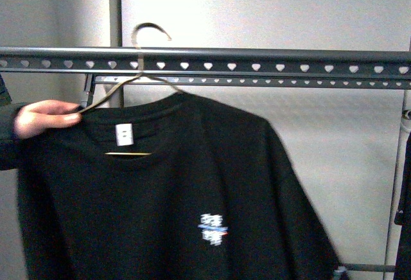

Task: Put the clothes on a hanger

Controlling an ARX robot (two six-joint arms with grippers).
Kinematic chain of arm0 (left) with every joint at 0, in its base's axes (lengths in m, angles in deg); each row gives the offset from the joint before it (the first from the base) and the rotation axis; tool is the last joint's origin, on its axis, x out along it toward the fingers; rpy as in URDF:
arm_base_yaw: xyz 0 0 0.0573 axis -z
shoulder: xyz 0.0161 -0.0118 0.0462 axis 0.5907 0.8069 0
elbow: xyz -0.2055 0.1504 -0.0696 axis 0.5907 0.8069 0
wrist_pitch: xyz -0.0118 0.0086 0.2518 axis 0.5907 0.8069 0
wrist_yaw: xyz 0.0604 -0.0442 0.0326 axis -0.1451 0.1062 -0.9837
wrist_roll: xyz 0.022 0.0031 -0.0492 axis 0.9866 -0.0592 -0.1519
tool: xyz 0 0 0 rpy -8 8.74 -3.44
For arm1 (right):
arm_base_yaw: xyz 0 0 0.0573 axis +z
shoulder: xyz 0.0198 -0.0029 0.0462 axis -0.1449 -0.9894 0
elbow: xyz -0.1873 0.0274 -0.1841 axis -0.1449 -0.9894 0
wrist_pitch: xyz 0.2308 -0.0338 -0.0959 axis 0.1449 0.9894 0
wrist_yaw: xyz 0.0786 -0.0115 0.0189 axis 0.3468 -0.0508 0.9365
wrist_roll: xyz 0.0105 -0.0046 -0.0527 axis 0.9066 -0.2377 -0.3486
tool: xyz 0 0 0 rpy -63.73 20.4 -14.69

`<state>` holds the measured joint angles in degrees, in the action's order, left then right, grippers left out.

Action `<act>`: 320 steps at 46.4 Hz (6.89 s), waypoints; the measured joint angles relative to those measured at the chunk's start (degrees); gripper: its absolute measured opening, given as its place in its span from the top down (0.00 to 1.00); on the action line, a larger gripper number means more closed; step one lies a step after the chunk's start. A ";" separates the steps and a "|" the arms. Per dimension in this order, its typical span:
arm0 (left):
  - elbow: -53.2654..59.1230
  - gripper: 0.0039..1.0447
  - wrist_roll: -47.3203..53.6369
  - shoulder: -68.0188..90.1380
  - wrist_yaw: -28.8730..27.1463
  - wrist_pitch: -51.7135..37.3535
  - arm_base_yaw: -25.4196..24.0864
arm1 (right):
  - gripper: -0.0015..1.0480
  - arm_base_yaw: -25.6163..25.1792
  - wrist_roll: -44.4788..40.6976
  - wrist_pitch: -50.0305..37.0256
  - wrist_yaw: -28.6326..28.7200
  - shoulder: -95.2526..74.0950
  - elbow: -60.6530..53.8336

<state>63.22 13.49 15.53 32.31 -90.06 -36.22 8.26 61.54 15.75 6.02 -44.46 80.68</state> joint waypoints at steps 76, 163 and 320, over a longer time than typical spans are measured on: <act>-63.82 0.65 -47.23 89.31 -27.63 0.90 -6.47 | 0.07 0.00 0.00 0.00 0.02 0.00 0.00; -60.11 0.96 89.79 78.42 48.74 11.34 6.49 | 0.07 0.00 0.00 0.00 0.02 0.00 0.02; -32.94 0.63 -2.27 59.63 0.07 -26.84 0.26 | 0.97 -4.22 22.73 14.84 21.79 -92.39 81.99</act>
<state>30.28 11.22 75.15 32.38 -116.90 -35.96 4.04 84.27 30.60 27.81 -136.84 162.66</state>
